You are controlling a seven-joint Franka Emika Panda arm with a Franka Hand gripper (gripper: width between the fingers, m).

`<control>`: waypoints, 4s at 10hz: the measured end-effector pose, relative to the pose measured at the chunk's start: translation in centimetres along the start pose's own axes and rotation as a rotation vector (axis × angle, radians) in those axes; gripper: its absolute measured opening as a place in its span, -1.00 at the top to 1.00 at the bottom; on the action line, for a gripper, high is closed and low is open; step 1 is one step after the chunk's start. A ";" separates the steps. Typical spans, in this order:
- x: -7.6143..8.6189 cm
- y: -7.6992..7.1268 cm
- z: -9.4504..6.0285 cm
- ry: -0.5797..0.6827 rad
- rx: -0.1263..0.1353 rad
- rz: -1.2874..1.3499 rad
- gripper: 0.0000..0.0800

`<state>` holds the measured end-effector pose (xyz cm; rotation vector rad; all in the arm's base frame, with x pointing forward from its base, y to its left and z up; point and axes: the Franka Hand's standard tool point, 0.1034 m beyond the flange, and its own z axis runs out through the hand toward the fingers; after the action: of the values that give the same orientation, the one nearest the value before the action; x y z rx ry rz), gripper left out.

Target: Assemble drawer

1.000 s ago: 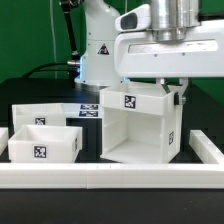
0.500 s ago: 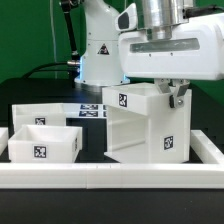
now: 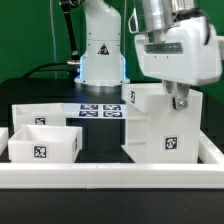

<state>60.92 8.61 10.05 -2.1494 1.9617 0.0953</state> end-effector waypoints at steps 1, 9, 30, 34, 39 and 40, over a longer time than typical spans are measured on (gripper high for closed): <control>0.0 -0.3 0.2 -0.005 -0.004 0.025 0.90; -0.9 -3.5 0.8 -0.028 -0.005 0.009 0.90; 4.4 -1.0 -5.8 -0.076 -0.110 -1.087 -0.62; 10.9 1.1 -5.5 -0.038 -0.118 -1.358 -0.62; 11.6 1.3 -5.1 -0.047 -0.114 -1.344 -0.62; 12.2 2.1 -4.5 -0.042 -0.122 -1.338 -0.62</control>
Offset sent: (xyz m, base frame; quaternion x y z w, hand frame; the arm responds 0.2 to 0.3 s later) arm 0.0316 0.0048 -0.0047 -0.0039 0.0093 -0.0034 0.9999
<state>59.63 -4.36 11.71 -2.9720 0.1945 0.0190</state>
